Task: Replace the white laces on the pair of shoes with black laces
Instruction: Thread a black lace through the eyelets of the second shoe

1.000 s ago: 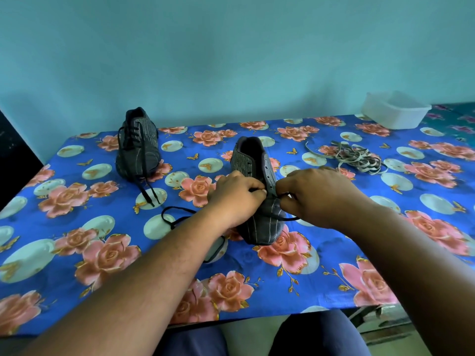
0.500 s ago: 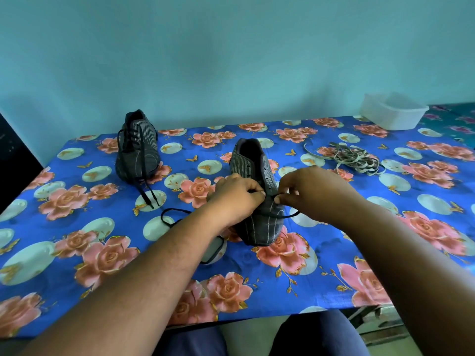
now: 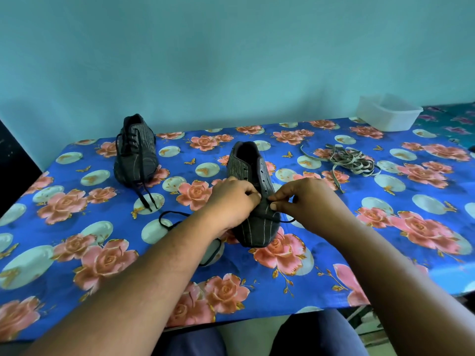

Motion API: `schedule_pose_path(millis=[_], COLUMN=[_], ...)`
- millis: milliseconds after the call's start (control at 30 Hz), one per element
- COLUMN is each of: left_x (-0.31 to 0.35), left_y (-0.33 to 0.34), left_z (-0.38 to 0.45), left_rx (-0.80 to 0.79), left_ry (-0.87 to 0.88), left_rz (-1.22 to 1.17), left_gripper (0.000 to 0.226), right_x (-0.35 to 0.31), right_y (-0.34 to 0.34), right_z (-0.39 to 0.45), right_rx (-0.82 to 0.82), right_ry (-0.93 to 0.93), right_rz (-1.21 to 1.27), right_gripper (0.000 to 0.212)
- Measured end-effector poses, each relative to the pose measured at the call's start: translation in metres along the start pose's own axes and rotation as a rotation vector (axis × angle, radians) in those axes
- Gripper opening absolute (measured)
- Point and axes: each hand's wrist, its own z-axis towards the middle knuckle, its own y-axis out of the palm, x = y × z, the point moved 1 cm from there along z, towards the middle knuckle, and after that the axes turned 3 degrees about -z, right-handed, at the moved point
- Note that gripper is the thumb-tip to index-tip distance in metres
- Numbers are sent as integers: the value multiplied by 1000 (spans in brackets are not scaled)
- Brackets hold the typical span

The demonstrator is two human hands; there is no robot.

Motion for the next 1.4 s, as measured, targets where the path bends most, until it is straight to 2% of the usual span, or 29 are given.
schedule_pose_path(millis=[133, 233, 400, 533, 567, 633, 667, 733, 800, 900, 1033, 1133, 1200, 1267, 1333, 1400], left_x=[3, 4, -8, -13, -14, -15, -15, -18, -23, -27, -26, -27, -26, -25, -24, -22], left_y=[2, -5, -16, -9, -7, -2, 0, 5, 10, 16, 20, 20, 21, 21, 21, 21], left_z=[-11, -16, -22, -30, -32, -34, -36, -43, -50, -59, -62, -63, -65, -66, -66, -68], left_rx=[127, 213, 327, 293, 296, 309, 305, 253, 183, 201, 251, 272, 284, 290, 297, 309], left_ry=[96, 105, 40, 257, 317, 405, 417, 395, 345, 311, 311, 313, 322, 323, 320, 325], left_rz=[57, 7, -466, -384, -346, -279, -279, -284, -167, 72, 131, 187, 197, 217, 239, 255], left_gripper=[20, 20, 19, 21, 19, 18, 21, 35, 57, 80, 80, 78, 77, 76, 77, 76], right_x=[6, 8, 7, -3, -9, -20, -23, -25, -21, -6, 28, 58, 75, 77, 63, 39], right_y=[4, 5, 5, 4, 6, 11, 12, 13, 8, -6, -38, -61, -65, -57, -41, -23], right_z=[-6, -8, -8, -4, -3, -2, -1, 0, 2, 4, 8, 8, 10, 13, 13, 8], right_rx=[6, 8, -5, 0, -12, -9, 15, 68, 89, 158, 429, 671, 657, 517, 415, 388], right_ry=[-18, -48, -53, -107, -129, -178, -189, -183, -137, 16, 286, 497, 570, 565, 461, 217], right_rz=[75, 97, 132, 137, 160, 151, 138, 155, 222, 420, 746, 858, 792, 613, 299, 78], right_gripper=[10, 17, 24, 42, 39, 20, 11, 10, 14, 11, 13, 16, 15, 41, 69, 77])
